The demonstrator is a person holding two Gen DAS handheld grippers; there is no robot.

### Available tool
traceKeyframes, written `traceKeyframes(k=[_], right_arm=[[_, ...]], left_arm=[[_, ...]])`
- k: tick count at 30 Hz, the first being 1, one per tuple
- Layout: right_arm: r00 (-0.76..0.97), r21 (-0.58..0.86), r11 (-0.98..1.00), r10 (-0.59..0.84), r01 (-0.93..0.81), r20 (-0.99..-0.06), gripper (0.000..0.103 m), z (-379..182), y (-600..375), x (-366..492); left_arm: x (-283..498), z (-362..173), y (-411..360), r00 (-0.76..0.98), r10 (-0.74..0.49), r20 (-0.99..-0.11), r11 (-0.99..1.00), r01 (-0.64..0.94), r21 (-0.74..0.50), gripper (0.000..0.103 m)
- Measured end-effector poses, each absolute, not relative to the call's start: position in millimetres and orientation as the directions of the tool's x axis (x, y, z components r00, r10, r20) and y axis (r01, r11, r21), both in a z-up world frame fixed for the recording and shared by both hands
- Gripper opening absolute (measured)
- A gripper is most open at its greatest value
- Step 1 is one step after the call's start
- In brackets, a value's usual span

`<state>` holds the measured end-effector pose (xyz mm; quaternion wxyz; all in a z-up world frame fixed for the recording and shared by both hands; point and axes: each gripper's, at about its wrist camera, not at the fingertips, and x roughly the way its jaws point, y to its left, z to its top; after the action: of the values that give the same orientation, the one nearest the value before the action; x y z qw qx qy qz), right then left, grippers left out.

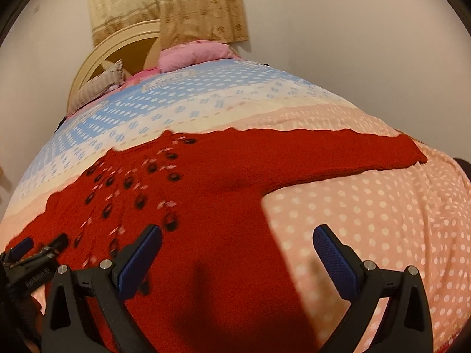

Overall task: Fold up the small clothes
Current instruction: 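Grasp the red cardigan sleeve cuff with the right gripper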

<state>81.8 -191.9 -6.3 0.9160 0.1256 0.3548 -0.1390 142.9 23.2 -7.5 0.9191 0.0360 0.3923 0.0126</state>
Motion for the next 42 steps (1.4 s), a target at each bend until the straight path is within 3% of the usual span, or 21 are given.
traceKeyframes(k=[4, 6, 9, 14, 18, 25, 28, 30, 33, 42], right_arm=[[0.700, 0.184, 0.881, -0.203, 0.436, -0.685, 0.095, -9.7, -256.6, 87.3], [0.695, 0.232, 0.832, -0.231, 0.504, -0.681, 0.081, -11.0, -306.5, 86.9], [0.649, 0.297, 0.715, -0.280, 0.632, -0.707, 0.071, -22.0, -388.5, 82.6], [0.598, 0.401, 0.509, -0.313, 0.762, -0.738, 0.070, -46.9, -503.7, 63.2], [0.587, 0.485, 0.361, -0.270, 0.797, -0.764, 0.069, -72.2, -564.2, 54.2], [0.613, 0.502, 0.396, -0.234, 0.769, -0.754, 0.064, -78.3, -587.1, 85.9], [0.585, 0.467, 0.389, -0.281, 0.794, -0.761, 0.048, -82.0, -590.3, 85.6], [0.562, 0.430, 0.407, -0.296, 0.806, -0.773, 0.027, -83.2, -591.3, 87.5], [0.566, 0.420, 0.439, -0.284, 0.794, -0.773, 0.007, -84.1, -597.6, 86.0], [0.645, 0.380, 0.611, -0.296, 0.695, -0.704, 0.006, -15.6, -547.8, 94.2]], left_arm=[[165.2, -23.6, 32.3, 0.682, 0.090, -0.726, 0.994, -0.017, 0.107, 0.103], [171.2, -34.9, 36.7, 0.666, 0.097, -0.739, 0.994, -0.024, 0.109, 0.103], [175.3, -49.1, 46.7, 0.632, 0.071, -0.772, 0.997, -0.043, 0.057, 0.103], [177.1, -52.5, 58.4, 0.614, 0.010, -0.789, 0.998, -0.058, -0.032, 0.103], [177.7, -54.5, 58.0, 0.611, 0.013, -0.792, 0.997, -0.064, -0.033, 0.103], [182.1, -55.8, 57.3, 0.607, 0.019, -0.795, 0.998, -0.062, -0.024, 0.103], [182.8, -56.2, 57.9, 0.607, 0.019, -0.795, 0.998, -0.062, -0.023, 0.103], [182.6, -56.2, 57.7, 0.607, 0.019, -0.795, 0.998, -0.062, -0.023, 0.103], [182.3, -56.4, 57.9, 0.607, 0.019, -0.794, 0.998, -0.062, -0.024, 0.103], [183.6, -56.9, 58.1, 0.610, 0.009, -0.793, 0.997, -0.062, -0.036, 0.103]])
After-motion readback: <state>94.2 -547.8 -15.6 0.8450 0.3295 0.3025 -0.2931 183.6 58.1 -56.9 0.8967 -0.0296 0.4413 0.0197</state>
